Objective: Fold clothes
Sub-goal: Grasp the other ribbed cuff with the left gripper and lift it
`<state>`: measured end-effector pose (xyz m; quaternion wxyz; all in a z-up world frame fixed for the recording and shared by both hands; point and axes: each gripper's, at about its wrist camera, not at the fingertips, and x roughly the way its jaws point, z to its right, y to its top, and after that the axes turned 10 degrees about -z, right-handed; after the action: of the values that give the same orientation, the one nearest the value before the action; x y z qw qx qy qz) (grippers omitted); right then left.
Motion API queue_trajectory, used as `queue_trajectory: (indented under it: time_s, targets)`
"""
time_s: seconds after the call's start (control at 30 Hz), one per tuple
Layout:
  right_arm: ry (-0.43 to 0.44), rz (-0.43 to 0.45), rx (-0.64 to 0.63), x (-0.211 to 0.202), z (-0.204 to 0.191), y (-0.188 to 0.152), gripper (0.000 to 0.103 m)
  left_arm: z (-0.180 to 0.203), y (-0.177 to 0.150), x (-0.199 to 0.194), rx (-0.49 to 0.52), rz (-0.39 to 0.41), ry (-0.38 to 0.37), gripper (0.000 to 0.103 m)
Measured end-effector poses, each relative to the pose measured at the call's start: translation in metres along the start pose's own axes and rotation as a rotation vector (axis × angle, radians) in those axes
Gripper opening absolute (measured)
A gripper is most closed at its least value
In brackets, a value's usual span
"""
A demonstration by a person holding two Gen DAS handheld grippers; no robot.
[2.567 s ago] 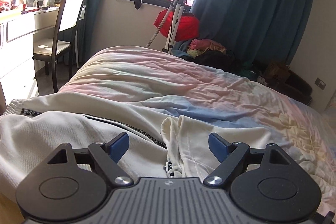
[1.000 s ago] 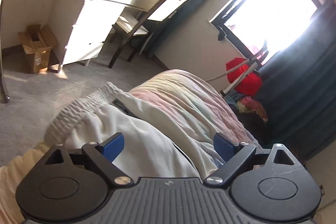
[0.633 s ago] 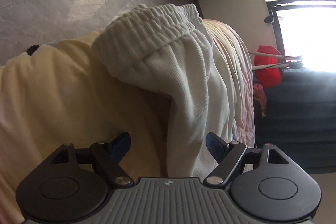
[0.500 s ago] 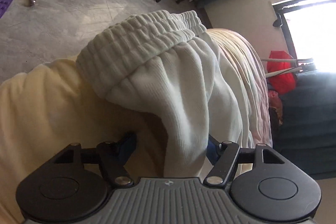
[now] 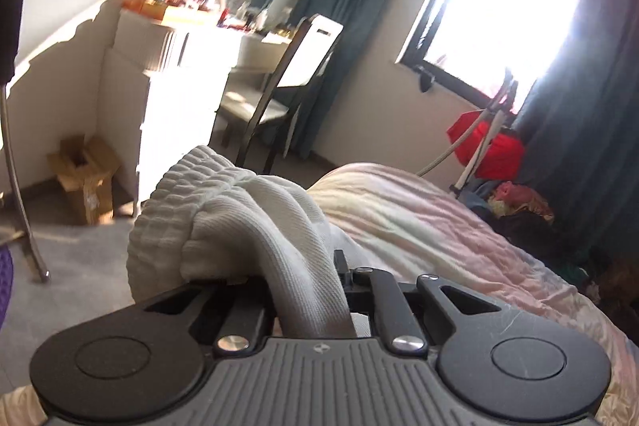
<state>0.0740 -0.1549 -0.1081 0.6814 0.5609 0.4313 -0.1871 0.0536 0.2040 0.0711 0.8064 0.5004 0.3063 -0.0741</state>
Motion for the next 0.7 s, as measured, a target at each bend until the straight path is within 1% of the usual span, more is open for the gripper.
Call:
queue_trajectory:
  time_s: [0.07,0.13,0.2,0.27,0.3,0.4,0.43,0.5,0.53,0.63,0.67,0.7]
  targets:
    - [0.038,0.014,0.072,-0.008,0.014,0.004,0.059,0.050,-0.005,-0.022,0.074,0.084,-0.049,0.010]
    - [0.036,0.064,0.166,-0.026,0.029,0.007,0.059,0.101,-0.016,-0.038,0.121,0.146,-0.099,0.010]
    - [-0.002,0.139,0.228,-0.047,0.045,0.007,0.059,0.152,-0.034,-0.052,0.165,0.198,-0.136,0.009]
    - [-0.078,0.214,0.293,-0.070,0.067,0.004,0.060,0.208,-0.058,-0.058,0.212,0.232,-0.168,0.009]
    - [-0.112,0.248,0.330,-0.080,0.078,0.001,0.060,0.234,-0.073,-0.057,0.243,0.242,-0.180,0.009]
    - [-0.157,0.296,0.509,-0.101,0.123,-0.014,0.060,0.301,-0.132,-0.049,0.367,0.257,-0.203,0.009]
    - [-0.157,0.310,0.577,-0.107,0.139,-0.021,0.062,0.319,-0.158,-0.044,0.434,0.255,-0.203,0.009]
    - [-0.116,0.334,0.704,-0.113,0.165,-0.035,0.062,0.356,-0.211,-0.028,0.595,0.240,-0.198,0.009]
    - [-0.094,0.347,0.767,-0.116,0.177,-0.042,0.062,0.371,-0.235,-0.018,0.678,0.220,-0.196,0.009]
    - [0.008,0.376,0.882,-0.111,0.199,-0.057,0.062,0.401,-0.304,0.017,0.936,0.111,-0.191,0.011]
    - [0.029,0.373,0.886,-0.107,0.200,-0.056,0.062,0.408,-0.323,0.028,1.016,0.081,-0.185,0.012]
    - [0.049,0.369,0.889,-0.102,0.200,-0.056,0.062,0.411,-0.333,0.032,1.065,0.083,-0.177,0.012]
